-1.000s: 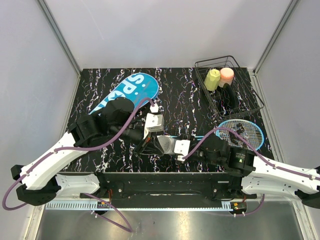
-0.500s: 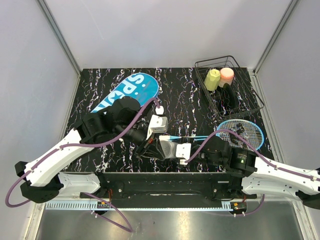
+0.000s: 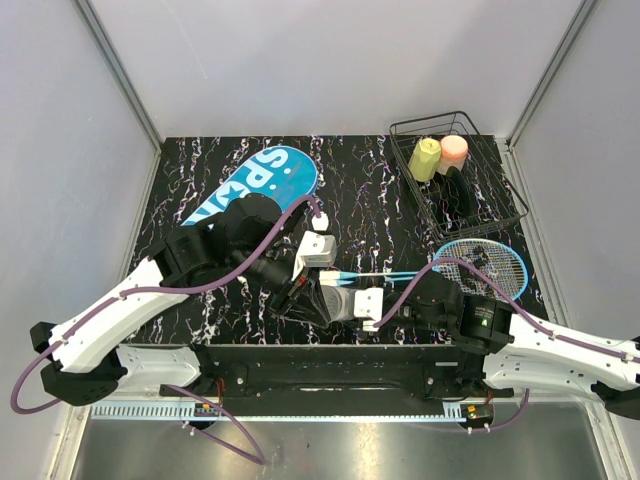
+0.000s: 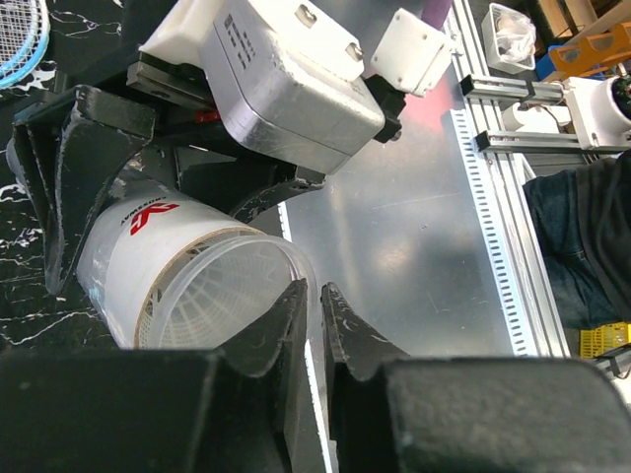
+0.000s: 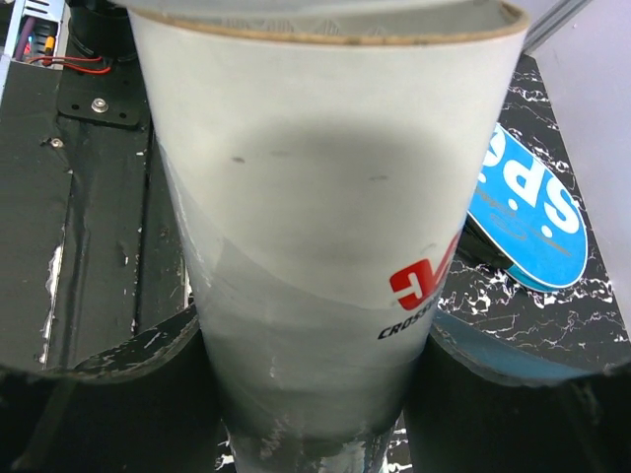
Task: Pack up the badminton gear
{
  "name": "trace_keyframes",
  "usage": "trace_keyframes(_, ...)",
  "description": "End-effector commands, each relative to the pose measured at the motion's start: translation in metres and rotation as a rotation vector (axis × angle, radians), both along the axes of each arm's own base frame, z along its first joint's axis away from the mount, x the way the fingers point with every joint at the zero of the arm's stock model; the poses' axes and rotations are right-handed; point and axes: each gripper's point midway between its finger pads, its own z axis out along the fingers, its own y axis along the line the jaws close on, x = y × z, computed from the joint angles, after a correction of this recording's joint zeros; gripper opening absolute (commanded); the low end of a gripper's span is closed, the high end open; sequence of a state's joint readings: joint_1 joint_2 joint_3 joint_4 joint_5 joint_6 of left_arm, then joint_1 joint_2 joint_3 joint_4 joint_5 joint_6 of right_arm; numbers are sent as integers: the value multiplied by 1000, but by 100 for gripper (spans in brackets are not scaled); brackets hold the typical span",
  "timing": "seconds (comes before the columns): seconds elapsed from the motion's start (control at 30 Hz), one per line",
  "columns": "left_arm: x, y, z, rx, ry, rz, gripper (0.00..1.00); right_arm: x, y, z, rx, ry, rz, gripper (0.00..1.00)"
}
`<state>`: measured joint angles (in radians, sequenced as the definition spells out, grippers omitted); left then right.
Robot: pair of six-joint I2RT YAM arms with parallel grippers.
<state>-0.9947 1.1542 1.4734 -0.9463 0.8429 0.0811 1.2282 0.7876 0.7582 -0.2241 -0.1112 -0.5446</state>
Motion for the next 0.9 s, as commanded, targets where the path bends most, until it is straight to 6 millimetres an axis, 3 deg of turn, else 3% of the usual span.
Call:
trace_keyframes(0.0, 16, -11, -2, -10, -47, 43, 20, -19, 19, 83, 297, -30, 116, 34)
trace_keyframes(0.13, 18, -11, -1, -18, -57, 57, 25, -24, 21, 85, 309, -14, 142, 35)
trace_keyframes(0.53, 18, -14, -20, 20, 9, 19, 25, -32, 25, 71, 224, -29, 192, 38)
trace_keyframes(0.87, 28, -16, -35, 38, 43, 32, 25, -34, 25, 85, 269, -57, 205, 38)
